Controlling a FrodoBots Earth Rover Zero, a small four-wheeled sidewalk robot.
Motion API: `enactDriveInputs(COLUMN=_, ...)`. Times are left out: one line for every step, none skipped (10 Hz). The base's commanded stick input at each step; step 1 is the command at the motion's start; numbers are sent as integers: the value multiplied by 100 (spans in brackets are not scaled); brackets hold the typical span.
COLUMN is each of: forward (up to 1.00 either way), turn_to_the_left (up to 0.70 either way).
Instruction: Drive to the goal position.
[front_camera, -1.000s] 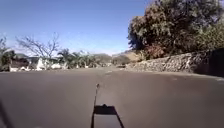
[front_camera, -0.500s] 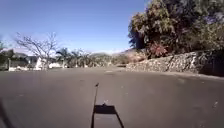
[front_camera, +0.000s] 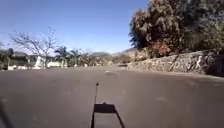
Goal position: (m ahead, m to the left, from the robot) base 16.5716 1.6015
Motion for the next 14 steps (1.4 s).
enactDriveInputs(forward=100, turn_to_the_left=0)
enactDriveInputs(forward=100, turn_to_the_left=0)
enactDriveInputs(forward=100, turn_to_the_left=0)
enactDriveInputs(forward=100, turn_to_the_left=0)
enactDriveInputs(forward=100, turn_to_the_left=0)
enactDriveInputs(forward=100, turn_to_the_left=0)
enactDriveInputs(forward=100, turn_to_the_left=0)
enactDriveInputs(forward=100, turn_to_the_left=0)
enactDriveInputs(forward=100, turn_to_the_left=0)
enactDriveInputs(forward=100, turn_to_the_left=0)
enactDriveInputs(forward=100, turn_to_the_left=0)
enactDriveInputs(forward=100, turn_to_the_left=0)
enactDriveInputs(forward=100, turn_to_the_left=0)
enactDriveInputs(forward=100, turn_to_the_left=0)
